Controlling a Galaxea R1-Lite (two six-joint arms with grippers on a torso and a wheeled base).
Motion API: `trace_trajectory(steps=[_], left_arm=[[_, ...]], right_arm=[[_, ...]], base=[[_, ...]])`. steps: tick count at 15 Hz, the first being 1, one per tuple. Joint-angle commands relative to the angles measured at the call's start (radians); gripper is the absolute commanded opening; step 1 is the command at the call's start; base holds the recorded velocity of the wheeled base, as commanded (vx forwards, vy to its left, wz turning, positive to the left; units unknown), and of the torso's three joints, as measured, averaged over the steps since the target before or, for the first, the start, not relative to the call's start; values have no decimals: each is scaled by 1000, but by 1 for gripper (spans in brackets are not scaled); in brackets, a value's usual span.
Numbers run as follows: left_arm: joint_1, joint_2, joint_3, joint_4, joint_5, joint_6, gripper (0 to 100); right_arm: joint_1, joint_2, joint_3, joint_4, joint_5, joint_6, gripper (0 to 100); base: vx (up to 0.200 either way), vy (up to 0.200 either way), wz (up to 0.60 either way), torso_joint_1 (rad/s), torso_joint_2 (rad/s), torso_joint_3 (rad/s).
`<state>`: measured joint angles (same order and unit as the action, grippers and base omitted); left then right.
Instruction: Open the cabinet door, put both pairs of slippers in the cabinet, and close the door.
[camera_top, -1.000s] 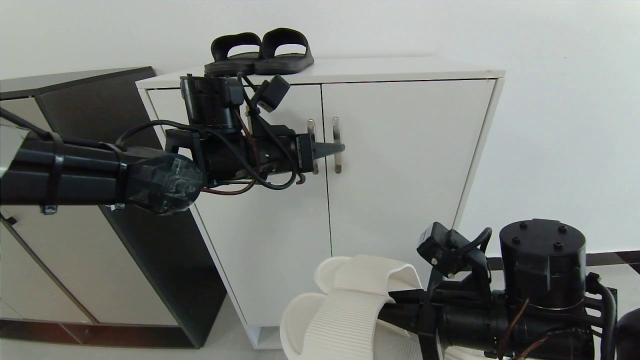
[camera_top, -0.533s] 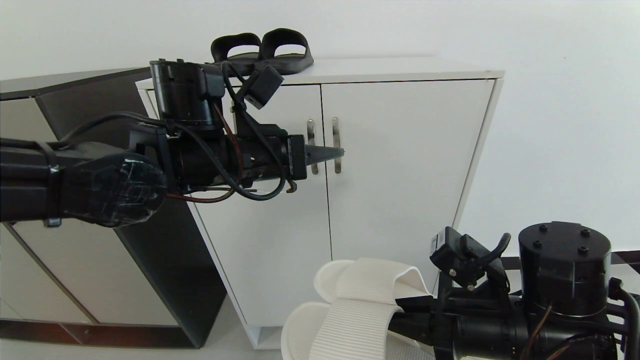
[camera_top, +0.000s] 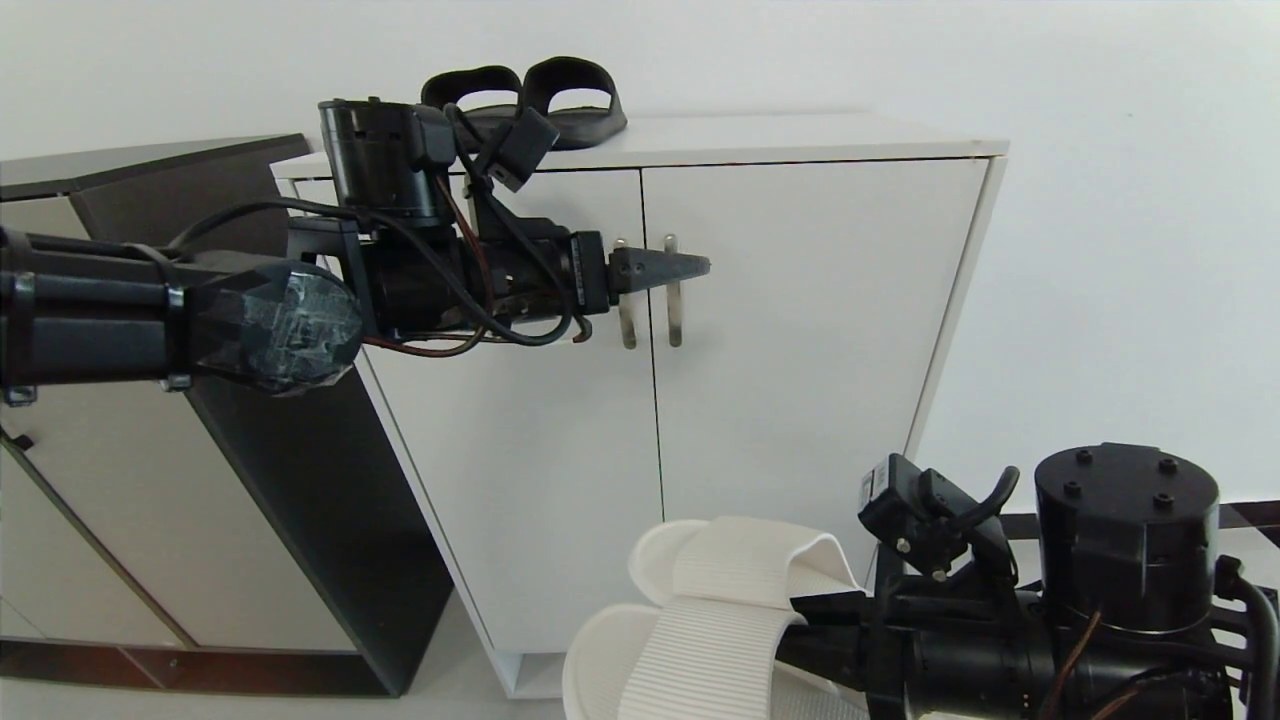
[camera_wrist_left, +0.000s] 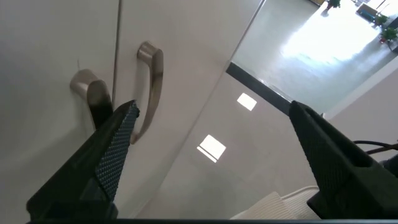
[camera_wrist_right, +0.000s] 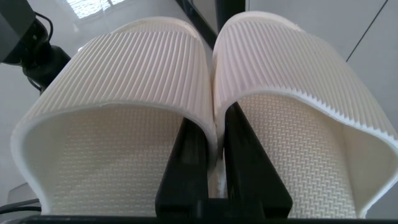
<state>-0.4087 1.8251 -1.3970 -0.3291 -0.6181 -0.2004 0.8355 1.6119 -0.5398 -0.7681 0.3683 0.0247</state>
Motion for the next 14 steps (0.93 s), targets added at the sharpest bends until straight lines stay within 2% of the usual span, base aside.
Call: trace_trajectory(steps=[1, 9, 14], left_arm=[[-1, 34, -14, -1, 0, -1, 100], [-2, 92, -69, 1, 0, -2, 100], [-5, 122, -73, 1, 0, -2, 100]], right_arm=[[0, 3, 0, 0, 0, 0, 0], [0, 3, 1, -2, 0, 0, 0], [0, 3, 1, -2, 0, -2, 0]], base=[[0, 0, 0, 0, 0, 0], [0, 0, 0, 0, 0, 0], [0, 0, 0, 0, 0, 0]])
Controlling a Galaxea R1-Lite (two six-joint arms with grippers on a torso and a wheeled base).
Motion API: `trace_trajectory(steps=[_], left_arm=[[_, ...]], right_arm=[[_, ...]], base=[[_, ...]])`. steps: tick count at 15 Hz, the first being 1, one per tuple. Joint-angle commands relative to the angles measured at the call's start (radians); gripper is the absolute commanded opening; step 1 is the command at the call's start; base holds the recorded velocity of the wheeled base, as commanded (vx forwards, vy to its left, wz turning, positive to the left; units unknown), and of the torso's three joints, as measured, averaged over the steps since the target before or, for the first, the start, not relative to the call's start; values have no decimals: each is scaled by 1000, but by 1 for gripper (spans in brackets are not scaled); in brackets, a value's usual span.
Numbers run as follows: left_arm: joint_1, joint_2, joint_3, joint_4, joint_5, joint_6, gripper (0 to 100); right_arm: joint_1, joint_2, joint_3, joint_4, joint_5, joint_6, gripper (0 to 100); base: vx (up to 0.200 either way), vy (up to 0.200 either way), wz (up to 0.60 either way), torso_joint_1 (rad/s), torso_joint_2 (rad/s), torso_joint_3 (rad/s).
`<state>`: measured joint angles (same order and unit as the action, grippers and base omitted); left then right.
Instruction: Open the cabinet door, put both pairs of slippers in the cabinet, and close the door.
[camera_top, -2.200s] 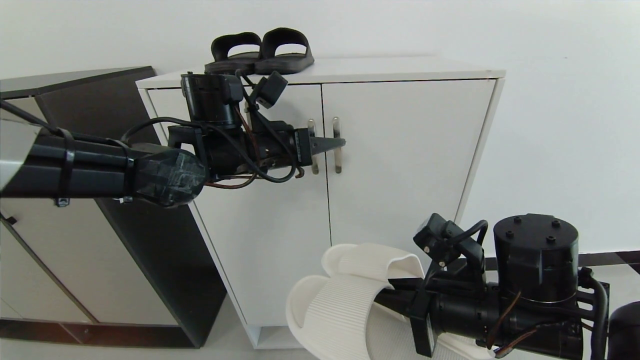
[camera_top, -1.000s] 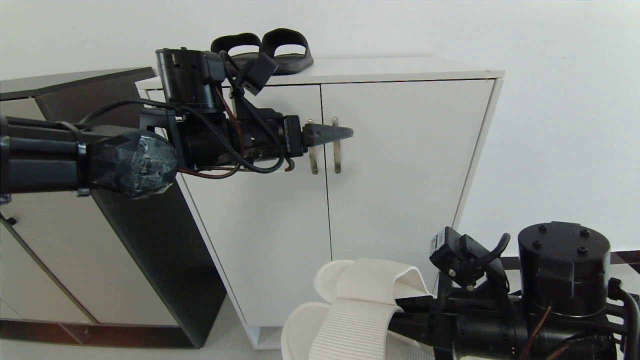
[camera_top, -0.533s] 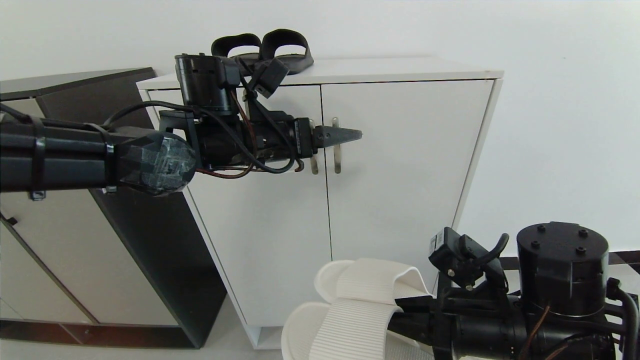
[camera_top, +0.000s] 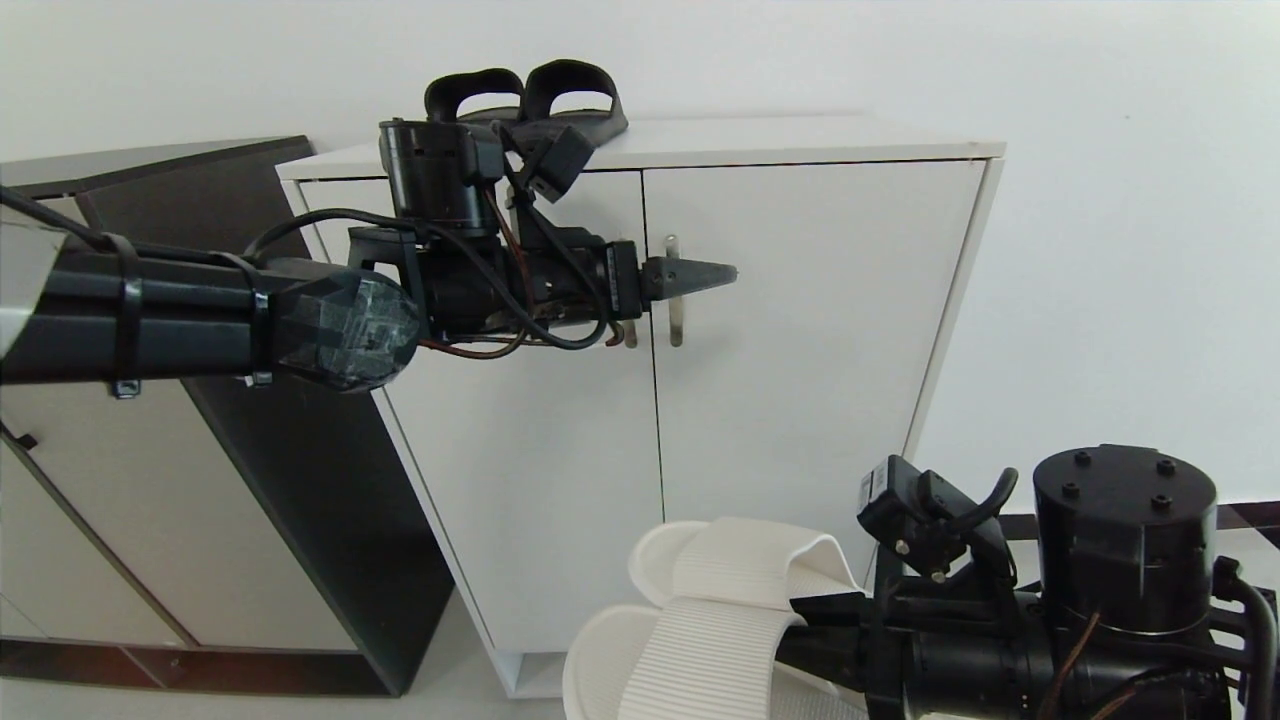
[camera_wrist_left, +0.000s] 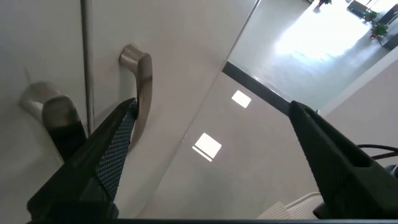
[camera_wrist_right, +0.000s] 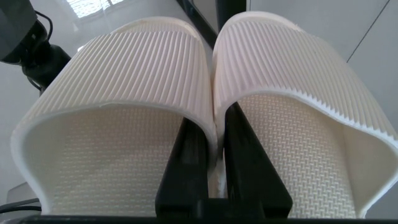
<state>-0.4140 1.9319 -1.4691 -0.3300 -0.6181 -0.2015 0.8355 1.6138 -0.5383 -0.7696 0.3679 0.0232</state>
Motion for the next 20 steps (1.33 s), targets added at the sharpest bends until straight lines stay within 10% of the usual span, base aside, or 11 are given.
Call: trace_trajectory(steps=[1, 3, 4, 20], left_arm=[[0, 22, 0, 2, 0, -1, 100], [-2, 29, -3, 0, 0, -1, 100], [-2, 30, -3, 0, 0, -1, 0], [-77, -243, 359, -95, 4, 8, 0]], right_arm=[[0, 1, 0, 0, 0, 0, 0], [0, 1, 0, 0, 0, 0, 0], [0, 1, 0, 0, 0, 0, 0], [13, -15, 37, -2, 36, -34, 0]], base=[[0, 0, 0, 0, 0, 0], [0, 0, 0, 0, 0, 0], [0, 0, 0, 0, 0, 0], [0, 0, 0, 0, 0, 0]])
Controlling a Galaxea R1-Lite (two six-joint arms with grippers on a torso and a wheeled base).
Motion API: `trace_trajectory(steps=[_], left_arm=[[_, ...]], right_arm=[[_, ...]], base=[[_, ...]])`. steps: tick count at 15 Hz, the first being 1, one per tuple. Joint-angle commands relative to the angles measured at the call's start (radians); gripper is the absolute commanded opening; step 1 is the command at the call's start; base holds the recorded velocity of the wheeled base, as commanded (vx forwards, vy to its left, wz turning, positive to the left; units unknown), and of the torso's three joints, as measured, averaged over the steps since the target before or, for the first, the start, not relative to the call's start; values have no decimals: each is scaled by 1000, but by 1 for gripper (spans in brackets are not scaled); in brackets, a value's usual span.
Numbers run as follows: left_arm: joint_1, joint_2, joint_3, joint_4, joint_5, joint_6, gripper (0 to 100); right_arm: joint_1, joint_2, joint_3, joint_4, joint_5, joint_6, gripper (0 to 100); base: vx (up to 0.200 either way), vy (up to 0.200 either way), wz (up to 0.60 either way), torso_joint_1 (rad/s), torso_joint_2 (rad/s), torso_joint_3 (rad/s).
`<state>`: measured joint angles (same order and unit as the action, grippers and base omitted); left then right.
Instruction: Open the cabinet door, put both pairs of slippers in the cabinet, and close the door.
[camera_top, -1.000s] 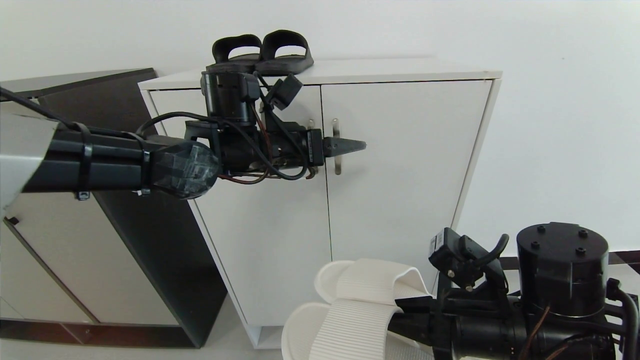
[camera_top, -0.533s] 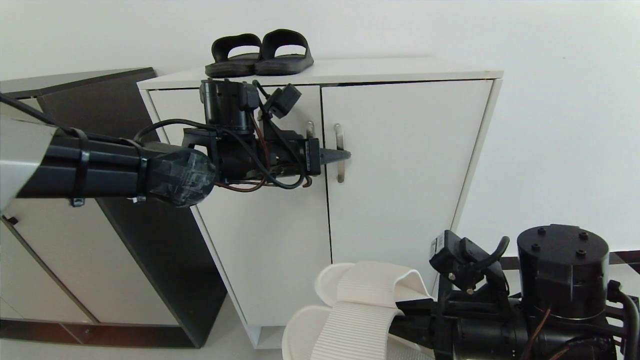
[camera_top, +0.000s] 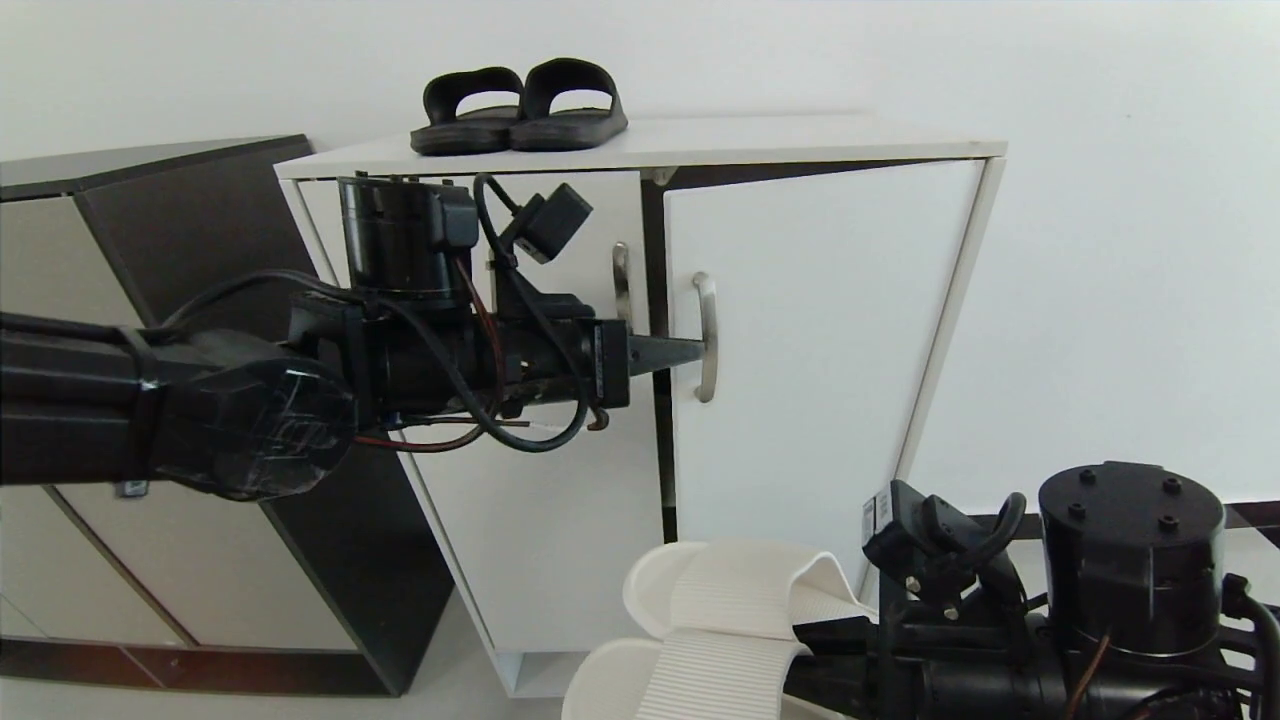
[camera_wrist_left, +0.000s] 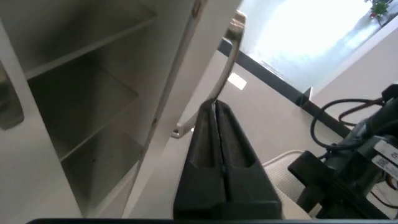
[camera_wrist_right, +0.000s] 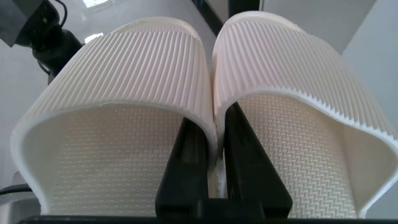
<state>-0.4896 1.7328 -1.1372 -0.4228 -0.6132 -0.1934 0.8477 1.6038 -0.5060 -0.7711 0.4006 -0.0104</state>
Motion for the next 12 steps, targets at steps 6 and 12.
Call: trace_trajectory(steps=[6, 12], left_arm=[[40, -240, 146, -2, 3, -6, 0], [115, -24, -70, -2, 3, -31, 0]], right_arm=[[1, -25, 20, -2, 63, 0, 0], [1, -42, 24, -1, 58, -2, 0]], base=[[0, 0, 0, 0, 0, 0], [0, 0, 0, 0, 0, 0]])
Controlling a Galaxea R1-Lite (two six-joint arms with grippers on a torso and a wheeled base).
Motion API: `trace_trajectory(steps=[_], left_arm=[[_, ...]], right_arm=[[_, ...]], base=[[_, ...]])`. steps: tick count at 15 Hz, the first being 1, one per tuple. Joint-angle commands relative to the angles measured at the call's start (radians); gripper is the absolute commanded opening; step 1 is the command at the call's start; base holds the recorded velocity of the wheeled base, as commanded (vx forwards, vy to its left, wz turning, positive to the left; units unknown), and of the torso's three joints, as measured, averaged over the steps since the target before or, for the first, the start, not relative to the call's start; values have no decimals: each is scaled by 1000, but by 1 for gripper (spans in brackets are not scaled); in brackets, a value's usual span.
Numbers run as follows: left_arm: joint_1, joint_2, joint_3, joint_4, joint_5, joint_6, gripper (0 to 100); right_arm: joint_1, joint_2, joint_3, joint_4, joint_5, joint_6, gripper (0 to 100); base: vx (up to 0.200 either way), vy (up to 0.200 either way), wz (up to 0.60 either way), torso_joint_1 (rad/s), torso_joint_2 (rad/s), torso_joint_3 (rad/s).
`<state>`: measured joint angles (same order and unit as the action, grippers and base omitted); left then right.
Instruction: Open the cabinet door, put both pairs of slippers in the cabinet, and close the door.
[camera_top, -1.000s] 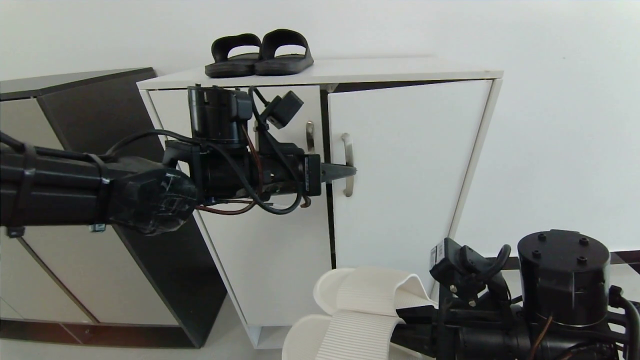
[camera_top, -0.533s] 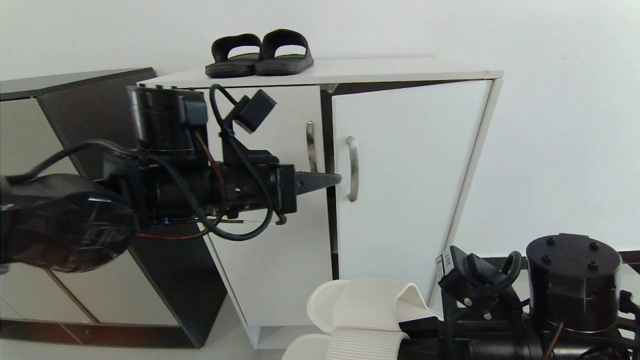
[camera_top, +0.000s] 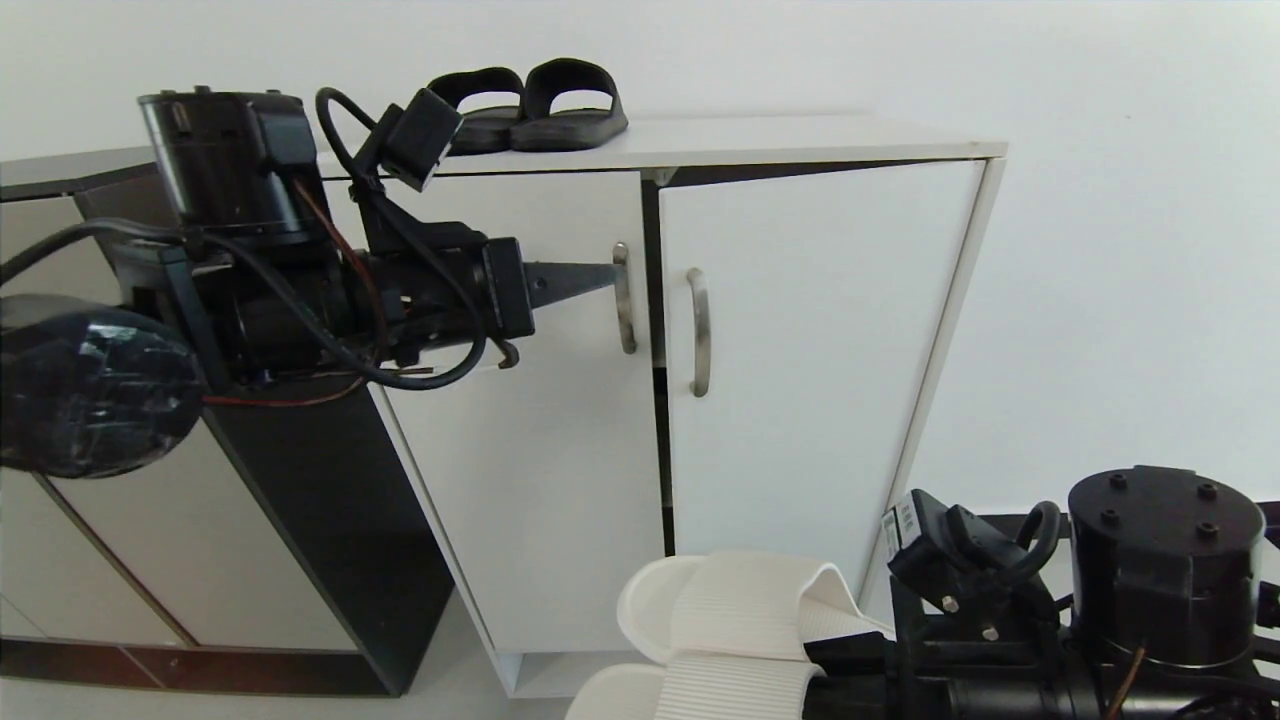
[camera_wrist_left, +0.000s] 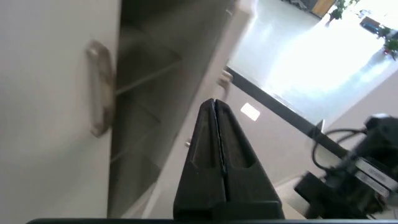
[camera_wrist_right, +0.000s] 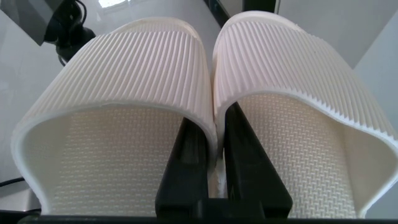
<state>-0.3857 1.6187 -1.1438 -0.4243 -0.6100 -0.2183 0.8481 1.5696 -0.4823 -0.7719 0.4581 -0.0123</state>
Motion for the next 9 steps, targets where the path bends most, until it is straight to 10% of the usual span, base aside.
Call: trace_trajectory(steps=[1, 9], left_arm=[[11, 112, -82, -1, -1, -6, 0], [-15, 240, -191, -1, 1, -6, 0]], right_arm=[[0, -8, 1, 0, 1, 0, 0], [42, -10, 1, 16, -29, 8, 0]], base=[[0, 0, 0, 0, 0, 0], [-25, 0, 0, 0, 0, 0]])
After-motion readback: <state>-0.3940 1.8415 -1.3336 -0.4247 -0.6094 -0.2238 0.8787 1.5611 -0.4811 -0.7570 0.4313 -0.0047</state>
